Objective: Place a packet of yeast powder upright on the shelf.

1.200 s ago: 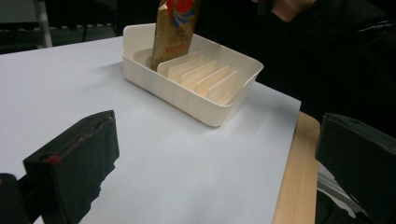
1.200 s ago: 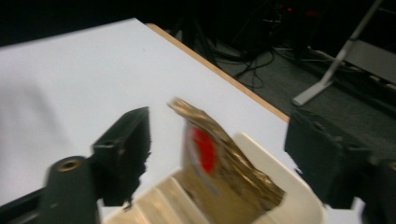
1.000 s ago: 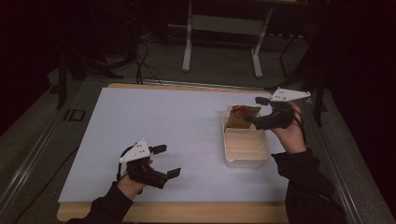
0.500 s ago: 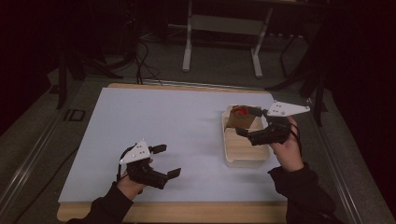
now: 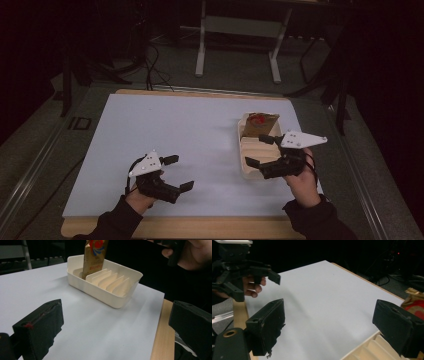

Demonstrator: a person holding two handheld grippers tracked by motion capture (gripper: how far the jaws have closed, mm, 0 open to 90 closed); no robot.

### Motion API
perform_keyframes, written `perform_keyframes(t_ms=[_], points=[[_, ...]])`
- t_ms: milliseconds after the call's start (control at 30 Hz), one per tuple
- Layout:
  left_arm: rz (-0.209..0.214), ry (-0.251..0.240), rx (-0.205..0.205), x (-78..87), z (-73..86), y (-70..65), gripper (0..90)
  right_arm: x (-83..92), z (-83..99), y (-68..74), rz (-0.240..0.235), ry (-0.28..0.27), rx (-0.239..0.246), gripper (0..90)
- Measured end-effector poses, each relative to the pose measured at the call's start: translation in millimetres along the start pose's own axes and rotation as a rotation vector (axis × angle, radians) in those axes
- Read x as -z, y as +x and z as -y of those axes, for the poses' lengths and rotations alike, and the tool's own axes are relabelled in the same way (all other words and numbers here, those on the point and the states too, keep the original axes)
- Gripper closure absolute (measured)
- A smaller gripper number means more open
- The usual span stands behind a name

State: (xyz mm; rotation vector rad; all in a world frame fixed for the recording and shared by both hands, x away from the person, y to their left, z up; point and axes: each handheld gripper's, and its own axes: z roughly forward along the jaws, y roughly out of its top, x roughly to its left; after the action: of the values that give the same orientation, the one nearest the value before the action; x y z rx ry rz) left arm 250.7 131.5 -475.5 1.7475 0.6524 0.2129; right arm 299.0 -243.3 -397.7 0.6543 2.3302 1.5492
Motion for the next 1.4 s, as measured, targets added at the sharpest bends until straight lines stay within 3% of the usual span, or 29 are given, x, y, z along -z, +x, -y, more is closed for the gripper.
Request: perform_keyframes(t_ms=[100, 200, 367, 633, 800, 1100, 1400], points=[[0.002, 0.003, -0.001, -0.1, 0.0, -0.3, 0.3, -1.0, 6.1, 10.3, 0.005, -0.008, 0.008, 10.7], [0.003, 0.005, -0.004, 0.1, 0.1, -0.8, 0.3, -4.2, 13.6, 19.9, 0.016, 0.019, 0.035, 10.6], [0.001, 0.001, -0.006, 0.6, 0.2, -1.0, 0.3, -7.3, 25.7, 29.6, 0.009, 0.039, 0.032, 10.7], [0.0, -0.031, -0.048, 0.7, 0.7, -3.4, 0.3, -5.7, 44.2, 42.3, 0.021, 0.036, 0.014, 10.7], [0.001, -0.026, -0.042, 0.9, 0.9, -3.1, 0.3, -1.8, 53.1, 47.4, 0.014, 0.033, -0.017, 10.7], [0.005, -0.018, -0.038, -0.5, 2.3, -2.5, 0.3, 5.4, 65.7, 51.8, 0.036, 0.042, 0.019, 10.6], [0.002, -0.011, -0.041, -0.6, 3.8, -2.7, 0.3, 7.9, 77.6, 52.0, 0.036, 0.072, 0.005, 10.7]])
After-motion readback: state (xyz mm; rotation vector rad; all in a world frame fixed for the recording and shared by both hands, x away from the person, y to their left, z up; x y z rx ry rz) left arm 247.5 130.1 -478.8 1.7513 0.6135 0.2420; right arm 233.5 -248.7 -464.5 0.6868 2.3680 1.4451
